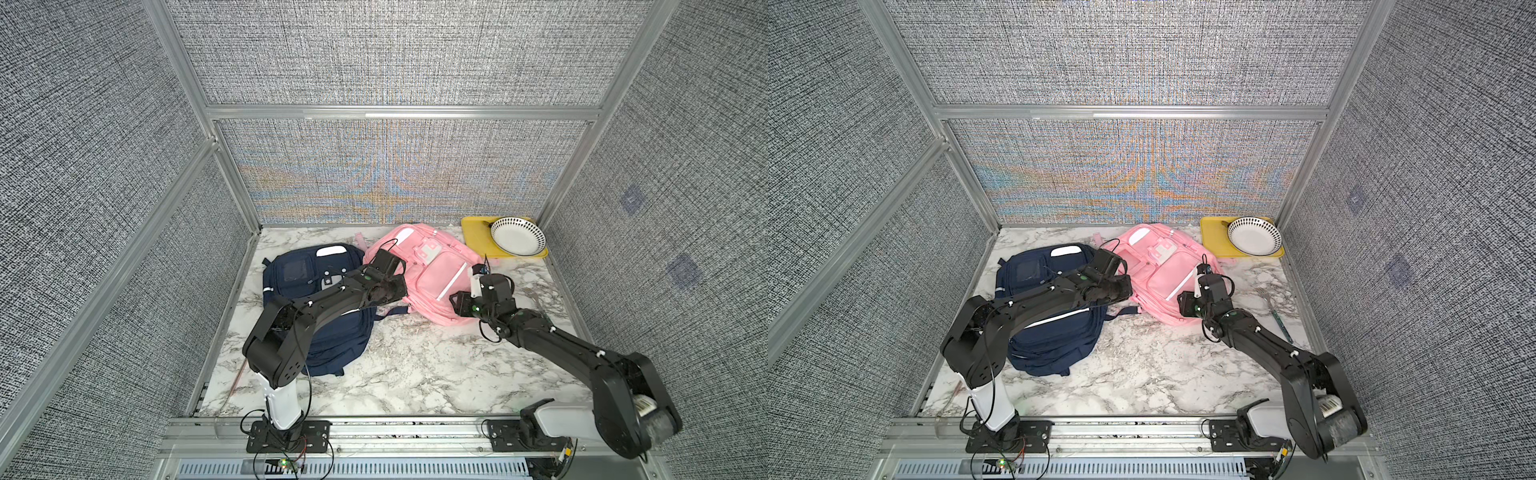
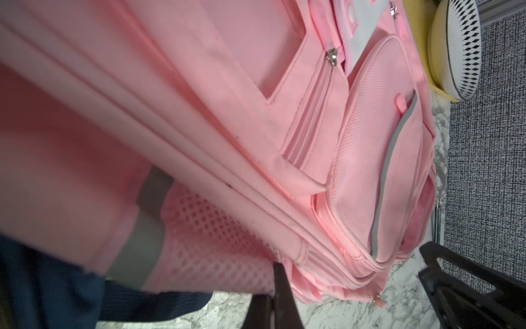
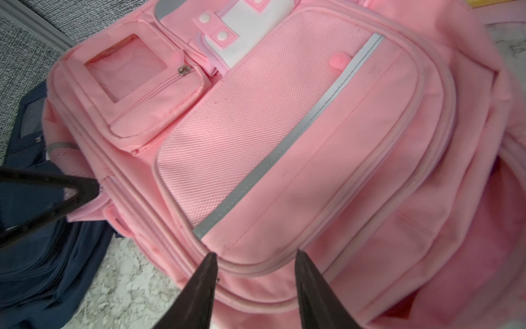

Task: Zip up the backpack
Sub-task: Adjust the backpack at the center of the board.

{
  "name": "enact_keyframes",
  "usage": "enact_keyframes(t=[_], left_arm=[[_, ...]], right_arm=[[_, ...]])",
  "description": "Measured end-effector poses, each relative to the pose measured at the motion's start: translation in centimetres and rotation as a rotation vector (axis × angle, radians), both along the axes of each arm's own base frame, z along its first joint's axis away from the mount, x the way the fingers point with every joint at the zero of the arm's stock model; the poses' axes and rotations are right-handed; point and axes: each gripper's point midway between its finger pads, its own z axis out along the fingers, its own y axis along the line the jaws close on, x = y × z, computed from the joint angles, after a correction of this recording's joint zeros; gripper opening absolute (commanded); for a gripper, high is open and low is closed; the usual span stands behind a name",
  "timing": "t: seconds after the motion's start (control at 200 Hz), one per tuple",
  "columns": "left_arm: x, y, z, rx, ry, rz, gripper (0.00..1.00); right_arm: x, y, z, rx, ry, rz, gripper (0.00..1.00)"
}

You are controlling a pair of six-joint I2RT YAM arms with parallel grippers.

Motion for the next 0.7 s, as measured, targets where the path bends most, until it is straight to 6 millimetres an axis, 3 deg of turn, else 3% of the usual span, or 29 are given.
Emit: enact_keyframes(t=[0.115,0.23,0.556,0.696], left_arm=[[0.0,0.0,-0.4,0.005,0.013,-0.002,0.00],[-0.1,-0.1,-0.6,0.000,0.024,-0.004,0.01],[-0.4,-0.9,-0.5,-0.027,0.044,-0.031,0.01],[-0.6,-1.2,-0.3,-0.042,0.050,-0.046,0.01]], right_arm=[[-1.9,1.2,1.2,0.020,-0.027,0.025,0.51],[-4.5,2.7,1.1,0.035,-0.019,0.053,0.51],[-12.1,7.2,-2.3,0.113,-0.016,0.106,0.53],[-13.0,9.3,-3.9,0.107,-0.018,0.088,0.54]])
